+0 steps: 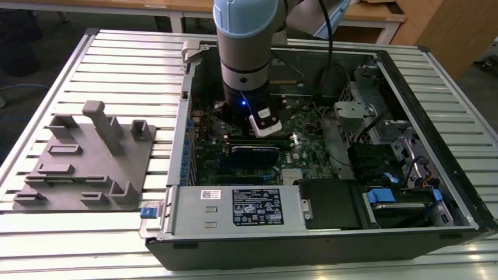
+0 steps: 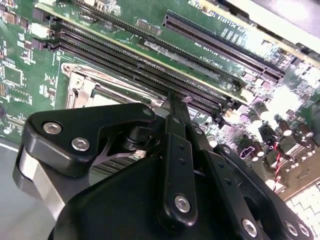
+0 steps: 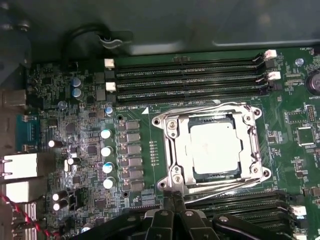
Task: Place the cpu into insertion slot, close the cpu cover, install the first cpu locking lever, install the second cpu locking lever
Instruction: 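Install the second cpu locking lever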
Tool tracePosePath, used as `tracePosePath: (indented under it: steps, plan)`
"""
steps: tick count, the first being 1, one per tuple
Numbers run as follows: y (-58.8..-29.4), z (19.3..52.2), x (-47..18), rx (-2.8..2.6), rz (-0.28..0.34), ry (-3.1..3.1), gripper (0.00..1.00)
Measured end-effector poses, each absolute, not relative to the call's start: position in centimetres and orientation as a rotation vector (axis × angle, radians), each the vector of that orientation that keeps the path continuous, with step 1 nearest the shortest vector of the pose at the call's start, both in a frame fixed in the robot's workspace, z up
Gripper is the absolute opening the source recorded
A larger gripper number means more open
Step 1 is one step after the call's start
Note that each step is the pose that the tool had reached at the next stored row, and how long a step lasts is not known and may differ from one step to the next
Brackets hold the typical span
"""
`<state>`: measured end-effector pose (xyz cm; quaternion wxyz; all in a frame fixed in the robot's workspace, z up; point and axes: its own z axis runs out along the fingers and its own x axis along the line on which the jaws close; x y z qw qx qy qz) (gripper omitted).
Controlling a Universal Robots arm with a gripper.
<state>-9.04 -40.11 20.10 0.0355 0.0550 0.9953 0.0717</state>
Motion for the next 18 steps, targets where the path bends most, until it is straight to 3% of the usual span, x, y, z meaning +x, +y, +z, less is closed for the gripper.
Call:
tracePosePath:
  steps: [5,18]
  plan:
    - [-40.30,20.09,-9.06,0.172,0.317,3.052,0.10]
    - [-40.64,19.60,-9.08,0.173,0.327,3.051,0.10]
